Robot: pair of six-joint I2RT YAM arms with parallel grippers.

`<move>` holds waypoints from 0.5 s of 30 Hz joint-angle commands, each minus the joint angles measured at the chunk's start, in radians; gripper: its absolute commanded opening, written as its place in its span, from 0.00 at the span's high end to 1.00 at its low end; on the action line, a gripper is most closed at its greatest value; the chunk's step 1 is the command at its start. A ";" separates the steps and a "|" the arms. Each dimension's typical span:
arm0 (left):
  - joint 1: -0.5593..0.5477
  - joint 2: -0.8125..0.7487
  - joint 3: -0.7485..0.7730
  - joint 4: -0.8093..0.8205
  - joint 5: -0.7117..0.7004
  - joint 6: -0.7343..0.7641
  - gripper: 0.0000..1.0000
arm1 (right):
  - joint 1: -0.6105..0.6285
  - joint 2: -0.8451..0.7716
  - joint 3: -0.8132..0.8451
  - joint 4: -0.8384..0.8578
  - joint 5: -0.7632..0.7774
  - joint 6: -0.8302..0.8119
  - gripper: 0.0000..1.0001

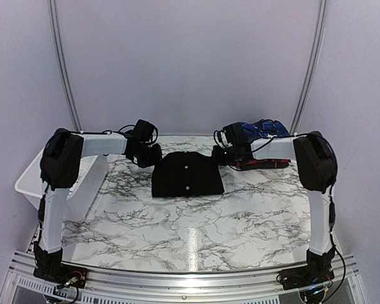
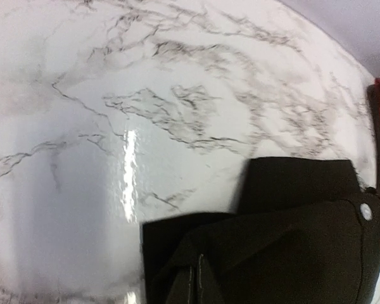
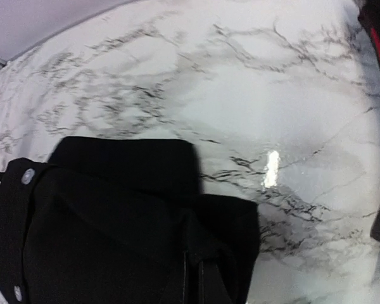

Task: Fold and stack the long sleeve shirts
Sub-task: Fold the 2/3-rectangle-folded shirt at the center of the board.

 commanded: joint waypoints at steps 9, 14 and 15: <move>-0.088 -0.113 -0.355 0.191 0.061 -0.071 1.00 | 0.017 -0.080 -0.319 0.157 -0.085 0.071 1.00; -0.183 -0.346 -0.695 0.309 -0.010 -0.191 1.00 | 0.124 -0.299 -0.557 0.184 -0.035 0.125 1.00; -0.208 -0.403 -0.742 0.311 -0.029 -0.205 1.00 | 0.138 -0.359 -0.596 0.181 -0.022 0.138 1.00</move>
